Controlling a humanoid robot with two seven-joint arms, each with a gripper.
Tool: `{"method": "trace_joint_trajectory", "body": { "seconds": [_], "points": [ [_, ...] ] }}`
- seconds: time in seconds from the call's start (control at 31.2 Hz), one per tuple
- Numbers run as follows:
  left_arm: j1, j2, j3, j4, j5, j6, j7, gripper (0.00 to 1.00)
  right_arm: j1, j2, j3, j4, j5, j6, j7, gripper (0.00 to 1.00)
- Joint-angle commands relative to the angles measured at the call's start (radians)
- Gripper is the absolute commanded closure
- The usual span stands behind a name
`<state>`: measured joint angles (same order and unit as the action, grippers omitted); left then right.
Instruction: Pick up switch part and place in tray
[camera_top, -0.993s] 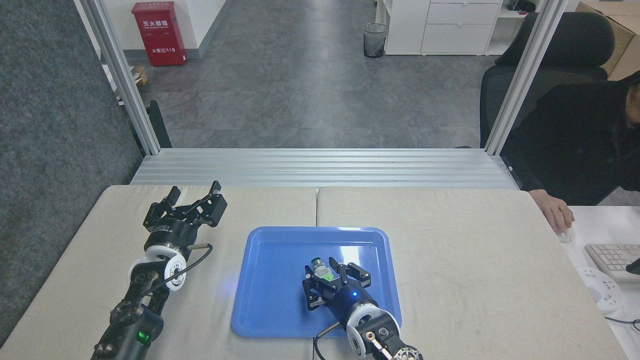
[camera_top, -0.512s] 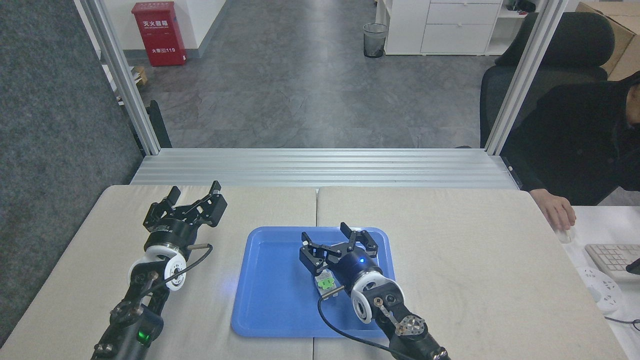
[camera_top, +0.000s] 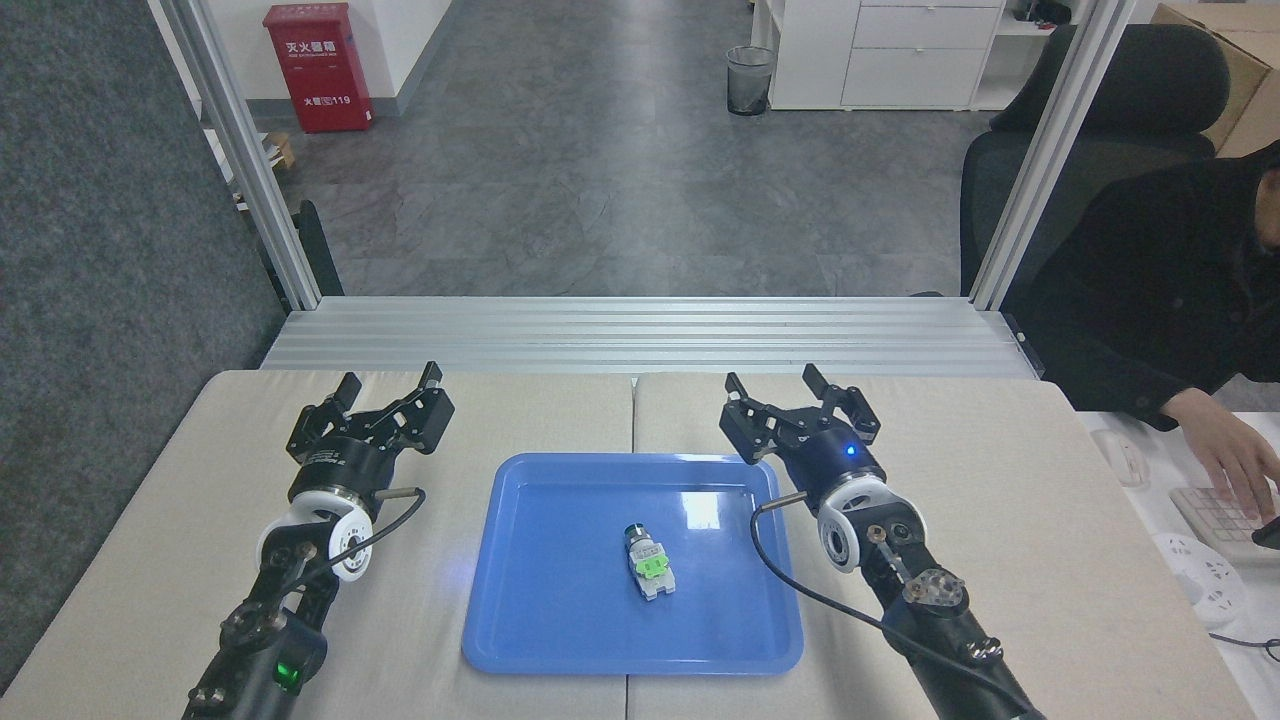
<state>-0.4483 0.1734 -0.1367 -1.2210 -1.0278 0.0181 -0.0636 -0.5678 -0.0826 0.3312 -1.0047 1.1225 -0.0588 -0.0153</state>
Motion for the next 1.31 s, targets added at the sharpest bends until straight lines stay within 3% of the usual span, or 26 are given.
{"method": "trace_joint_trajectory", "body": {
  "seconds": [0.0,0.16,0.29,0.45,1.28],
  "points": [
    [0.0,0.0,0.0,0.0,0.0,0.0,0.001,0.0,-0.015,-0.203,-0.123,0.029,-0.006,0.007,-0.015,0.02],
    [0.0,0.0,0.0,0.0,0.0,0.0,0.001,0.0,-0.007,-0.216,-0.124,0.023,-0.012,0.0,-0.018,0.02],
    [0.0,0.0,-0.001,0.0,0.0,0.0,0.001,0.0,0.045,-0.261,-0.129,-0.011,-0.03,0.0,-0.012,0.02],
    [0.0,0.0,0.0,0.0,0.0,0.0,0.001,0.0,0.08,-0.262,-0.156,-0.022,-0.049,0.004,-0.008,0.02],
    [0.0,0.0,0.0,0.0,0.0,0.0,0.001,0.0,0.078,-0.241,-0.158,-0.022,-0.049,0.007,-0.011,0.02]
  ]
}}
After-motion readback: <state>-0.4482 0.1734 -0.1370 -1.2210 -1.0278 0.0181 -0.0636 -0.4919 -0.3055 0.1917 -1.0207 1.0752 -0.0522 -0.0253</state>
